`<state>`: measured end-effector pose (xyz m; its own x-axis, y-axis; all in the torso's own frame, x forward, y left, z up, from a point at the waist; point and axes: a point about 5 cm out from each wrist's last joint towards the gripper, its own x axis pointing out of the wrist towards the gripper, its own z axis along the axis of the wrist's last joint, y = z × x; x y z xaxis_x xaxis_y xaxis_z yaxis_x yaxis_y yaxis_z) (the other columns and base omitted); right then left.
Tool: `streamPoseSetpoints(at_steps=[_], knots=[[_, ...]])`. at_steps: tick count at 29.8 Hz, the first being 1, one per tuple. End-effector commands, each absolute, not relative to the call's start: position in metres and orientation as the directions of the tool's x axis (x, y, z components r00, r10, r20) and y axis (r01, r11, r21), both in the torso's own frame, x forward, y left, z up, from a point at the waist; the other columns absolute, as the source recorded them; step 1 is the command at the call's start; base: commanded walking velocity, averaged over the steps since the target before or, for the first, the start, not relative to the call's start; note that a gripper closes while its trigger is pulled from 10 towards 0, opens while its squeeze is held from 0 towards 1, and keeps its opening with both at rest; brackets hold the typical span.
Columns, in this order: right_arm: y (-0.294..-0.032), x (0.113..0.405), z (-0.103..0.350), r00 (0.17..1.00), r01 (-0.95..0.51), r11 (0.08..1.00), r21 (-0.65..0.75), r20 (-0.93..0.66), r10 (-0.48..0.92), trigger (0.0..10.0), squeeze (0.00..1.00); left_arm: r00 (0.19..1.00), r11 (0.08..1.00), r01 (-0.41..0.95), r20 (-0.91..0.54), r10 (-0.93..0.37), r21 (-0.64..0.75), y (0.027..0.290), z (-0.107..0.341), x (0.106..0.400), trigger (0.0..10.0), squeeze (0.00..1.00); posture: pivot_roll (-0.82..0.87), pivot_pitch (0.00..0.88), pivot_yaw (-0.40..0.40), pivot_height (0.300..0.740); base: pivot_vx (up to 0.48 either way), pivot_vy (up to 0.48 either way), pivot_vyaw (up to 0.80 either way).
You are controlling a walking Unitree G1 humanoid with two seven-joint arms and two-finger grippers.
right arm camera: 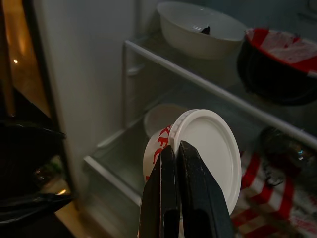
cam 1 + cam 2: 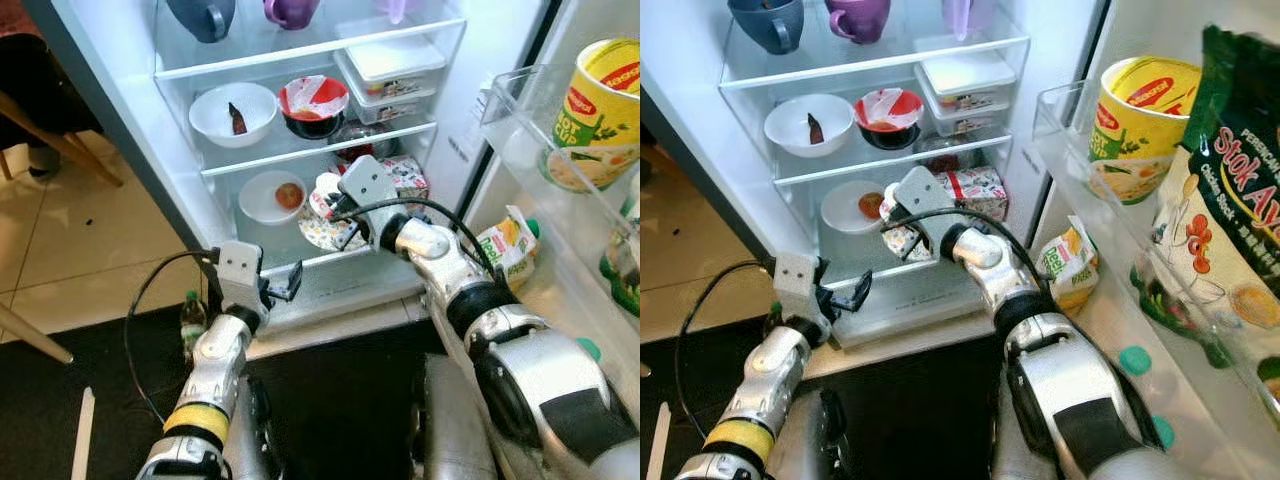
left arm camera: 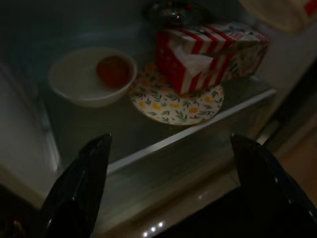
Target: Restocking fridge
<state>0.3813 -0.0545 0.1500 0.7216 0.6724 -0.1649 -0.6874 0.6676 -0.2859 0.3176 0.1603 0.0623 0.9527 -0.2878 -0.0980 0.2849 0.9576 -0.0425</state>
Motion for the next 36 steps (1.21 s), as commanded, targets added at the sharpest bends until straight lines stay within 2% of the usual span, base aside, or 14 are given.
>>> streamPoseSetpoints(at_steps=[1, 3, 15, 20, 27, 36], knots=[[-0.051, 0.376, 0.14, 0.713, -0.699, 0.672, -0.246, -0.164, 0.681, 10.0, 0.0, 0.947, 0.964, 0.266, -0.177, -0.266, -0.027, 0.168, 0.045, 0.309, 10.0, 0.0, -0.02, 0.093, 0.036, 0.537, 0.0, 0.0, 0.0], [-0.049, 0.369, 0.128, 0.705, -0.709, 0.672, -0.214, -0.175, 0.688, 10.0, 0.0, 0.935, 0.967, 0.254, -0.248, -0.253, -0.027, 0.17, 0.03, 0.301, 10.0, 0.0, -0.02, 0.082, 0.037, 0.547, 0.0, 0.0, 0.0], [-0.039, 0.352, 0.11, 0.665, -0.747, 0.657, -0.101, -0.137, 0.734, 10.0, 0.0, 0.896, 0.976, 0.213, -0.388, -0.215, -0.048, 0.176, -0.004, 0.279, 10.0, 0.0, -0.04, 0.058, 0.042, 0.582, 0.0, 0.0, 0.0], [-0.036, 0.35, 0.109, 0.656, -0.755, 0.651, -0.085, -0.123, 0.745, 10.0, 0.0, 0.894, 0.977, 0.207, -0.395, -0.21, -0.049, 0.177, -0.006, 0.278, 10.0, 0.0, -0.04, 0.055, 0.04, 0.592, 0.0, 0.0, 0.0], [-0.039, 0.339, 0.093, 0.643, -0.764, 0.643, -0.06, -0.151, 0.751, 10.0, 0.0, 0.886, 0.974, 0.225, -0.409, -0.217, -0.029, 0.175, -0.008, 0.276, 10.0, 0.0, -0.04, 0.032, 0.034, 0.632, 0.0, 0.0, 0.0], [-0.029, 0.33, 0.091, 0.602, -0.797, 0.602, -0.042, -0.129, 0.788, 10.0, 0.0, 0.877, 0.971, 0.24, -0.428, -0.218, -0.003, 0.174, -0.012, 0.274, 10.0, 0.0, -0.04, 0.019, 0.036, 0.632, 0.0, 0.0, 0.0]])
